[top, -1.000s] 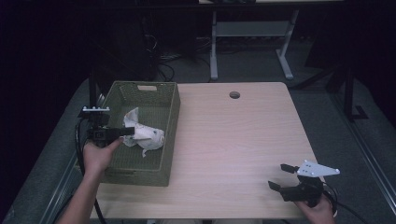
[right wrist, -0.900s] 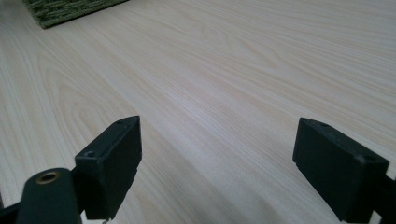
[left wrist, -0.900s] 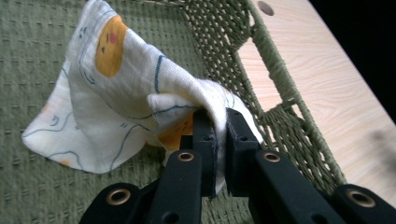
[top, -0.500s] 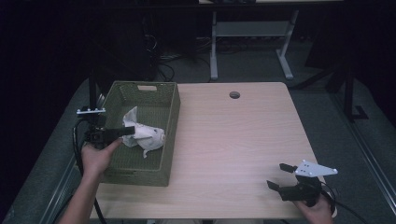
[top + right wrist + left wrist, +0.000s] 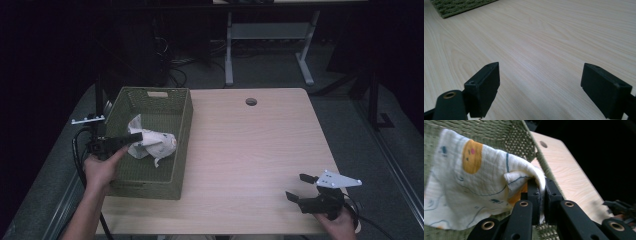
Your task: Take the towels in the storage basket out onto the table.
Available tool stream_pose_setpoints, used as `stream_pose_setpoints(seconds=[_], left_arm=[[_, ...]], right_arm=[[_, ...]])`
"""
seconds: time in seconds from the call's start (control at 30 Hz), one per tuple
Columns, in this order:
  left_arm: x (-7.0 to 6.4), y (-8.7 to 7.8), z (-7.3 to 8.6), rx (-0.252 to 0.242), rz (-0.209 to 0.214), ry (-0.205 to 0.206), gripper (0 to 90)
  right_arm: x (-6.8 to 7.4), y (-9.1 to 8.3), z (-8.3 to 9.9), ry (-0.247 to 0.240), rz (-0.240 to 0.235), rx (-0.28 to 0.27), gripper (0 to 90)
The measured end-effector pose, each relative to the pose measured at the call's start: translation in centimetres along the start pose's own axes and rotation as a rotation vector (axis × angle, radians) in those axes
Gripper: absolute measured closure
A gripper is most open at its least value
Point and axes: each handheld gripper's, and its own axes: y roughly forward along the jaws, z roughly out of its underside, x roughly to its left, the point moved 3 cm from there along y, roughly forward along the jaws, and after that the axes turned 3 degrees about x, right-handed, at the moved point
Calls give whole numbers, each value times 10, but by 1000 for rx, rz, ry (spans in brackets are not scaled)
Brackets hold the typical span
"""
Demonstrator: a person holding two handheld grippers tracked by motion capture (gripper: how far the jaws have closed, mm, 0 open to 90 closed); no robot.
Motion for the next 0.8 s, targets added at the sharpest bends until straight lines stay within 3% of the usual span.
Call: stream_pose_setpoints(seconds=[0.33,0.57,0.8], left_arm=[[1,-6,-1,-33,29,-11,848],[2,-16,-5,-71,94,-48,848],[-4,-28,-15,-98,109,-26,848]], right_arm=[[1,1,-1,-5,-2,-2,151],[0,-2,-1,-1,-3,-8,151],[0,-1,-2,-5,-5,-7,151]])
